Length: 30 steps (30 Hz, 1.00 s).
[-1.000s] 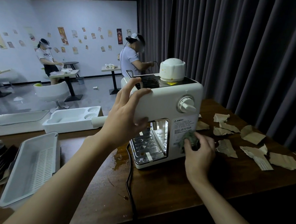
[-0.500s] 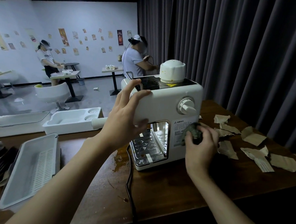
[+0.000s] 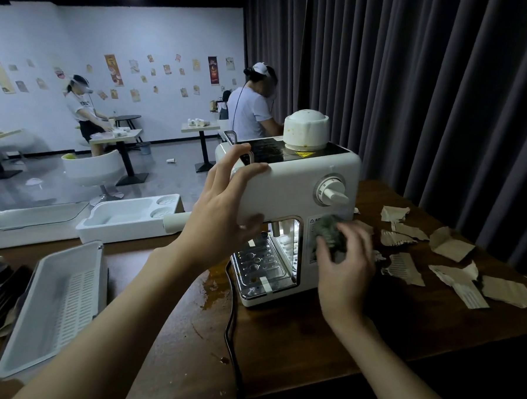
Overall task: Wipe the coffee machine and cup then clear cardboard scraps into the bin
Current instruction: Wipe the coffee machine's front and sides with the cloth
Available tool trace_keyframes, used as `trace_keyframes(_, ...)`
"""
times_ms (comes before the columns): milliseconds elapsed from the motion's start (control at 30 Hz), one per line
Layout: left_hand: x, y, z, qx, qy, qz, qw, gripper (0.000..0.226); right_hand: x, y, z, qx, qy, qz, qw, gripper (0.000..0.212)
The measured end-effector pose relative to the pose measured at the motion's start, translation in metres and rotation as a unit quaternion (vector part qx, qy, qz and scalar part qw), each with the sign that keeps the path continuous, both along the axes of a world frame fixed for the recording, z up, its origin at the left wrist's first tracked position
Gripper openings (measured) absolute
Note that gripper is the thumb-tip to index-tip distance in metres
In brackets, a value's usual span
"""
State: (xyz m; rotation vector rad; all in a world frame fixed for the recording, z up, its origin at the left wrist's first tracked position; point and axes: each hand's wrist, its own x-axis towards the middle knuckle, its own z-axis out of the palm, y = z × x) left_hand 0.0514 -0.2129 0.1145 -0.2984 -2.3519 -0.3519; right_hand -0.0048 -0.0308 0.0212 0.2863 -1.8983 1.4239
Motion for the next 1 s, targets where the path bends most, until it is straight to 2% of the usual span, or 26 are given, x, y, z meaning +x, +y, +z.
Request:
trace_keyframes(100,0.0,0.0,0.0,0.0,-0.002,-0.001,1.0,0.076,0.005,-0.001,0.0,0.046,0.043,0.039,0.997,0.037)
trace_keyframes(267,0.0,0.001,0.002,0.001,-0.005,0.0,1.0,0.078,-0.015,0.016,0.015,-0.036,-0.005,-0.032,0.999,0.035)
trace_keyframes(333,-0.002,0.002,0.003,0.004,-0.007,0.004,1.0,0.078,-0.015,0.01,0.018,-0.051,0.004,-0.026,0.998,0.035)
trace_keyframes(500,-0.004,0.0,0.004,-0.002,-0.006,-0.001,1.0,0.078,-0.006,0.0,0.011,0.015,0.046,0.031,0.998,0.038)
trace_keyframes(667,-0.003,-0.002,0.004,-0.001,-0.006,-0.004,1.0,0.078,-0.028,0.029,0.026,-0.023,0.014,-0.016,1.0,0.036)
trace_keyframes(1000,-0.005,-0.002,0.003,-0.001,0.003,-0.009,1.0,0.076,-0.054,0.057,0.068,0.108,0.094,0.04,0.989,0.035)
